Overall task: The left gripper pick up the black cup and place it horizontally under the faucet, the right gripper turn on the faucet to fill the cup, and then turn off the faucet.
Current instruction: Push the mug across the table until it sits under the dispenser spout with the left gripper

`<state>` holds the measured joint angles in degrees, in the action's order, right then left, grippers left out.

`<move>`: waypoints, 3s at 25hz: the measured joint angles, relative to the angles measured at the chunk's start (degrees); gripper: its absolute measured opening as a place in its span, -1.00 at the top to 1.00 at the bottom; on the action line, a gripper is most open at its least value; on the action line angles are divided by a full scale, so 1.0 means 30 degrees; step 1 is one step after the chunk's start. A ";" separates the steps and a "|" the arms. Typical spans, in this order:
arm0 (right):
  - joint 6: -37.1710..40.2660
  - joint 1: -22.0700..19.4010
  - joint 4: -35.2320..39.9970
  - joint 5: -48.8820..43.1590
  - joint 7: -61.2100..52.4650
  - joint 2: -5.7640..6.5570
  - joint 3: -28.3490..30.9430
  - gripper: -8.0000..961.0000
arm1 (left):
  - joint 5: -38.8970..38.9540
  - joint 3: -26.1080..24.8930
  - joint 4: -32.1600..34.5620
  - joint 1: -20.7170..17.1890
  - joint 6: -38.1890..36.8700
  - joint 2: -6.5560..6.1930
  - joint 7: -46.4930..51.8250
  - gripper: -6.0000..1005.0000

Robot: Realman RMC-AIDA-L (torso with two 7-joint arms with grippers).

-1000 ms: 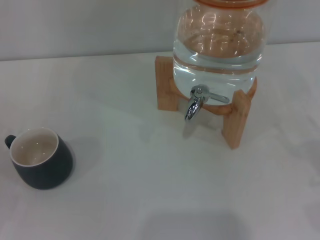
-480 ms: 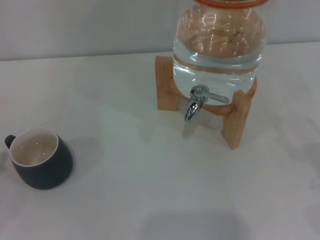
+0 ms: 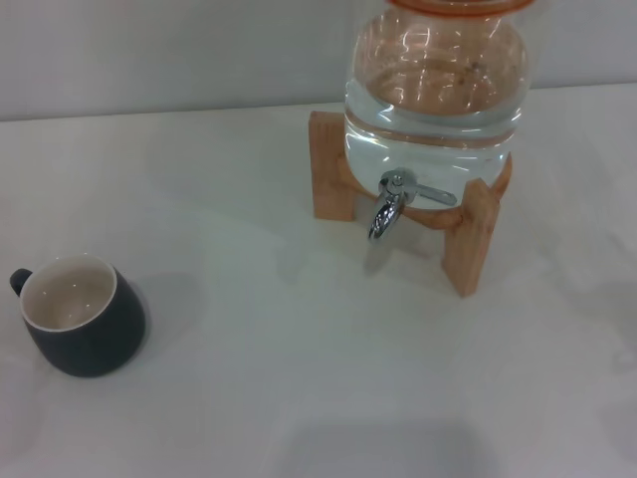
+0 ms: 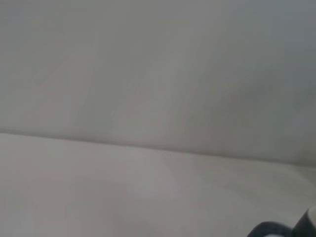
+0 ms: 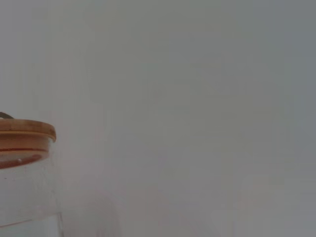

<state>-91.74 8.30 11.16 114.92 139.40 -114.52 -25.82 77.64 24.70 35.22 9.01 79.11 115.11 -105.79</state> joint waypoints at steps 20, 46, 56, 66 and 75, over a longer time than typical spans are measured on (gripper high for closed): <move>0.0306 0.0409 0.0000 -0.0019 -0.0054 -0.0029 0.0003 -0.75 | -0.1327 0.0114 -0.0142 0.1795 -0.2743 0.1177 -0.2609 -0.72; 0.1283 0.1433 -0.0001 -0.0018 -0.0054 -0.0028 -0.0036 -0.75 | -0.2207 0.0147 -0.1057 0.3541 -0.3883 0.1270 -0.3411 -0.69; 0.1285 0.1452 0.0000 -0.0017 -0.0062 -0.0028 0.0069 -0.75 | -0.2212 0.0146 -0.1070 0.3708 -0.4049 0.1270 -0.3436 -0.68; 0.1285 0.1452 0.0001 -0.0017 -0.0063 -0.0029 0.0035 -0.75 | -0.2210 0.0184 -0.0976 0.3788 -0.4024 0.1217 -0.3719 -0.67; 0.1285 0.1451 -0.0020 -0.0015 -0.0062 -0.0029 -0.0001 -0.75 | -0.2211 0.0647 -0.1042 0.4031 -0.4276 0.1217 -0.3946 -0.45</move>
<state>-87.89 12.66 11.10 114.88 139.22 -114.61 -25.82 71.01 26.64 32.09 21.10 66.28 118.76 -117.63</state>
